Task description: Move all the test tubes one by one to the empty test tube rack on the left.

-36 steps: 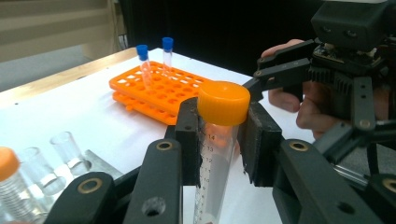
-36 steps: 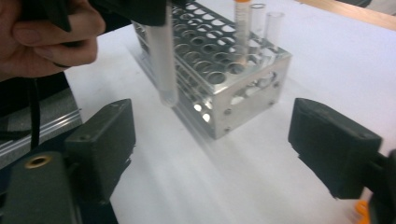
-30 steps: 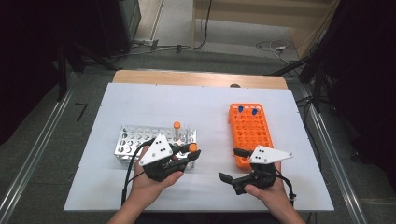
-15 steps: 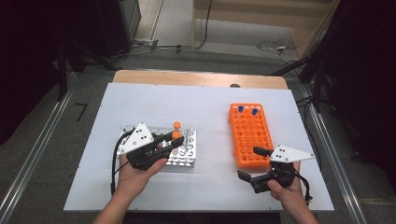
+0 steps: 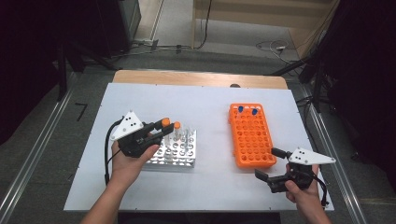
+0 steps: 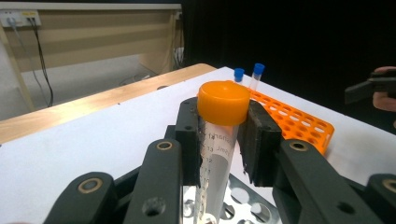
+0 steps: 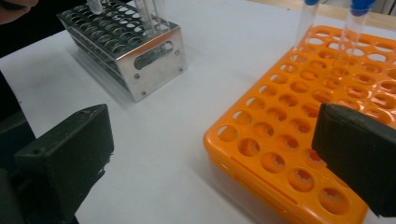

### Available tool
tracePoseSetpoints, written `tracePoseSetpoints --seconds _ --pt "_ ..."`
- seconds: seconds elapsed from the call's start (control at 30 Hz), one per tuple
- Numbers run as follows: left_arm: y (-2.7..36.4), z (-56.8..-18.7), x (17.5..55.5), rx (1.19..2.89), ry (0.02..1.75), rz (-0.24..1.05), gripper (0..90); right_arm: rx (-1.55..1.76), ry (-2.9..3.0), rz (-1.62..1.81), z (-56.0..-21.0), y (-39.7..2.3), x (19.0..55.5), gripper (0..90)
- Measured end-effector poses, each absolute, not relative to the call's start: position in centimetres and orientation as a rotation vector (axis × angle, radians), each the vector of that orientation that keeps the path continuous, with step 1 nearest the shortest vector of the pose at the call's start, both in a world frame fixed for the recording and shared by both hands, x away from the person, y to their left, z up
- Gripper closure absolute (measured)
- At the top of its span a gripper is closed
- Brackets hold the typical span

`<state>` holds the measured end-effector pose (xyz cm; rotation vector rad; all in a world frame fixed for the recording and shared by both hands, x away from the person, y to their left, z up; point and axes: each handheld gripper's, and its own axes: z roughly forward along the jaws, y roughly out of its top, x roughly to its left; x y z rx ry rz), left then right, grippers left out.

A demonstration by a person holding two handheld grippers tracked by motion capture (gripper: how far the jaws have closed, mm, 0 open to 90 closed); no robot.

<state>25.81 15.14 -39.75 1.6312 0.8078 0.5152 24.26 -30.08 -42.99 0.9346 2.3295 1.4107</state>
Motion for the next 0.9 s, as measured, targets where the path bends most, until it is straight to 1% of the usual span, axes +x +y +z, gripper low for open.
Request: tracePoseSetpoints --seconds 0.5,0.9 --pt "15.3 -40.7 29.2 1.599 0.907 0.545 71.0 0.965 2.304 1.414 -43.1 -31.0 24.7 0.0" --pt "14.4 -41.7 30.6 1.606 0.944 0.562 71.0 0.972 2.293 1.42 -43.1 -31.4 24.8 0.0"
